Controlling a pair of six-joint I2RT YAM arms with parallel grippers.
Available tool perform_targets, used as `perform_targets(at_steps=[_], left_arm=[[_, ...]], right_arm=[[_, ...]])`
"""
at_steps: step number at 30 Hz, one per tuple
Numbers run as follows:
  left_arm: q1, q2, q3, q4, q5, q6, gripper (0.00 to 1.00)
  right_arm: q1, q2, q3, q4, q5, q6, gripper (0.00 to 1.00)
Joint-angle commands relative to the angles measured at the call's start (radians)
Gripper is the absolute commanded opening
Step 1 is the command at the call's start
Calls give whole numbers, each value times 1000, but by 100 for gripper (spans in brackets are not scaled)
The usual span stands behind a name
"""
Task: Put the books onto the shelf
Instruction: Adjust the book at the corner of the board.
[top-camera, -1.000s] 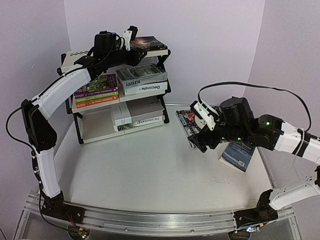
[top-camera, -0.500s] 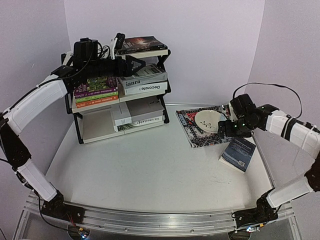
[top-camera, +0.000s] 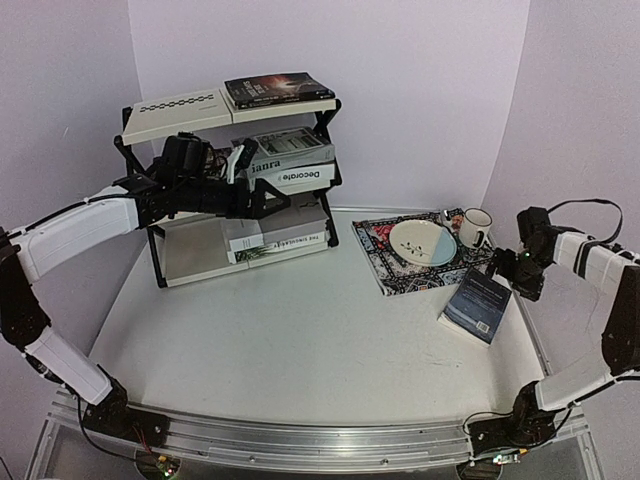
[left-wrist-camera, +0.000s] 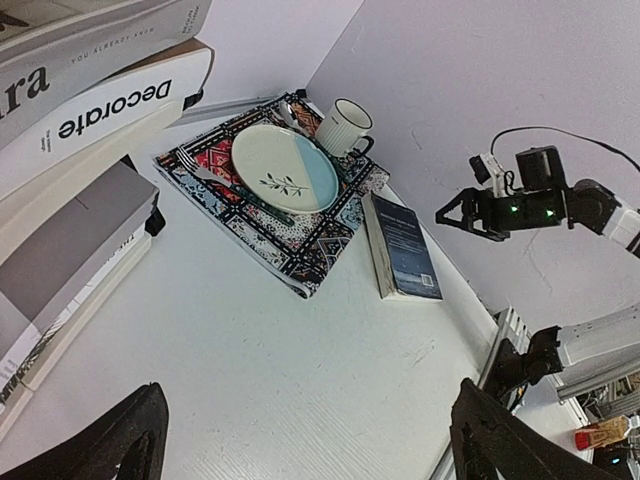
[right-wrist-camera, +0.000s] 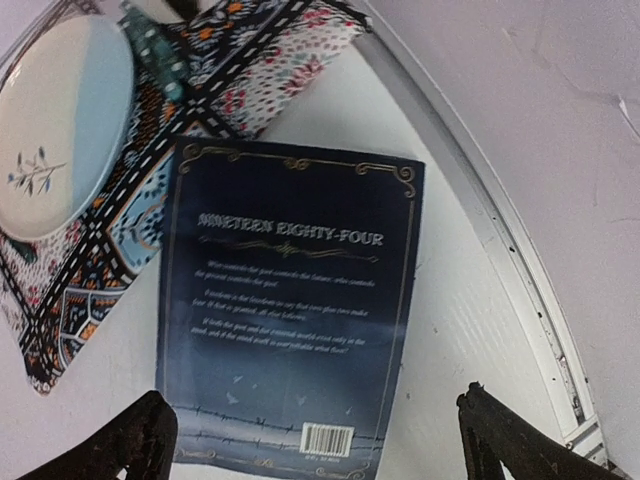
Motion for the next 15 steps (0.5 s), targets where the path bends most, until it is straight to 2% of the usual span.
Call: perform_targets(at_steps=[1,11,15], left_arm=[[-4,-96,-42,36,22,-2,100],[-5,-119,-139,42,42,-5,100],[-5,-112,-158,46,54,-5,100]], right_arm=[[-79,51,-71,76,-96,60,98],[-88,219,-75,193,-44,69,98],[-88,268,-86,216,-87,76,96]])
